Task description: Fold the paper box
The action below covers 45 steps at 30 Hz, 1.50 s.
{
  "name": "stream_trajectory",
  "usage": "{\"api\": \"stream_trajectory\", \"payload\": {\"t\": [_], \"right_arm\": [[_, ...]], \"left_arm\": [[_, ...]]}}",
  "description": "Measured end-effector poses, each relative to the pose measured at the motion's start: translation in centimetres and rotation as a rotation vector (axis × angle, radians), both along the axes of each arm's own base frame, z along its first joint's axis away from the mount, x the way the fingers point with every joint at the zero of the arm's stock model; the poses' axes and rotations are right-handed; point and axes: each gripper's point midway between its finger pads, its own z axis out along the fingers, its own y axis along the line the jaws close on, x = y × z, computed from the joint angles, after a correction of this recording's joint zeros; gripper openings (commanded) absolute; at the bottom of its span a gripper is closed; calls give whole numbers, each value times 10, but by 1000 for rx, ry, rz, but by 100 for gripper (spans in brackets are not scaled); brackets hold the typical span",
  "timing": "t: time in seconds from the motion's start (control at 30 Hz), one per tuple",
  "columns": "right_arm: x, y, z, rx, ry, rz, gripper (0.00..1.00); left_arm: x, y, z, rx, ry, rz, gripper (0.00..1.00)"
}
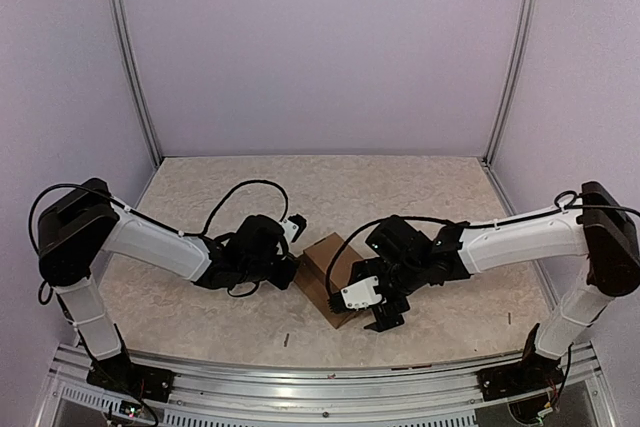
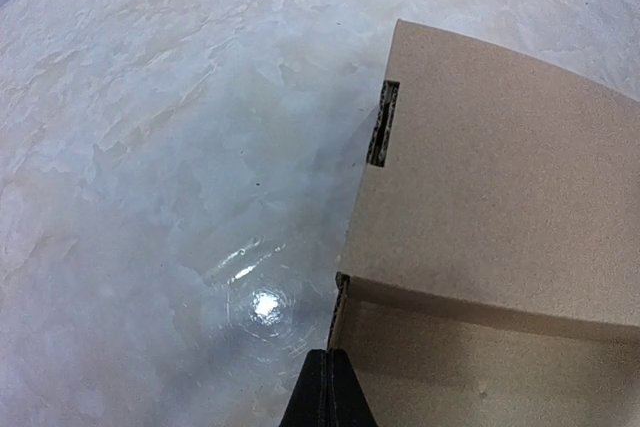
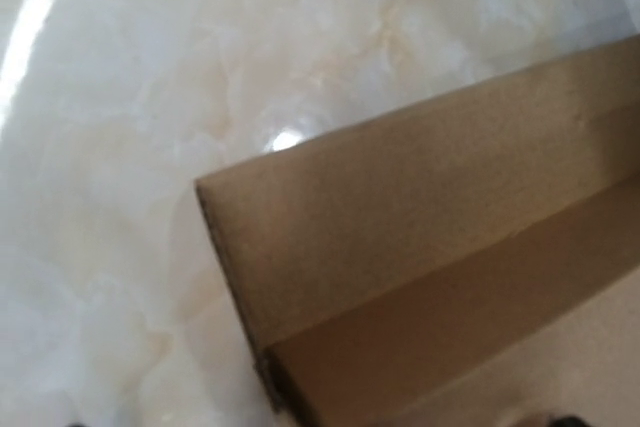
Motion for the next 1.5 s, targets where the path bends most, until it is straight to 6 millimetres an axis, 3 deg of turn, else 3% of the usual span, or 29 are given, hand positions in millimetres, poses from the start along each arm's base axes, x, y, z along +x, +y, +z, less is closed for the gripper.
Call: {"api": "stream_trajectory", "payload": {"t": [0.43,0.73,0.83,0.93,1.03,1.1,1.2,1.4,1.5], "right_arm": [[-7,-16,7,-39,47,-40,100],[6,-16,32,22,45,-94,100],[26,-19,50,71,39,-172,100],[70,-28,84,200,77,-318,100],[111,-52,110,340,149,-430,93],[121,-68,114,368,186,-449,87],[99,-61,105,336,215,-352,85],[20,-47,40,128,168,-106,84],[8,-50,23,62,112,-44,83]], "left_arm": [[-1,-9,-1,-18,17,-28,0],[1,-12,-1,-20,18,-29,0],[1,-12,-1,-20,18,-30,0],[1,-12,-1,-20,18,-30,0],[1,-13,-1,-20,18,-30,0],[2,-14,-1,-21,19,-30,0],[4,-16,-1,-23,19,-32,0],[6,-19,0,-18,24,-33,0],[6,-21,0,-17,27,-35,0]]}}
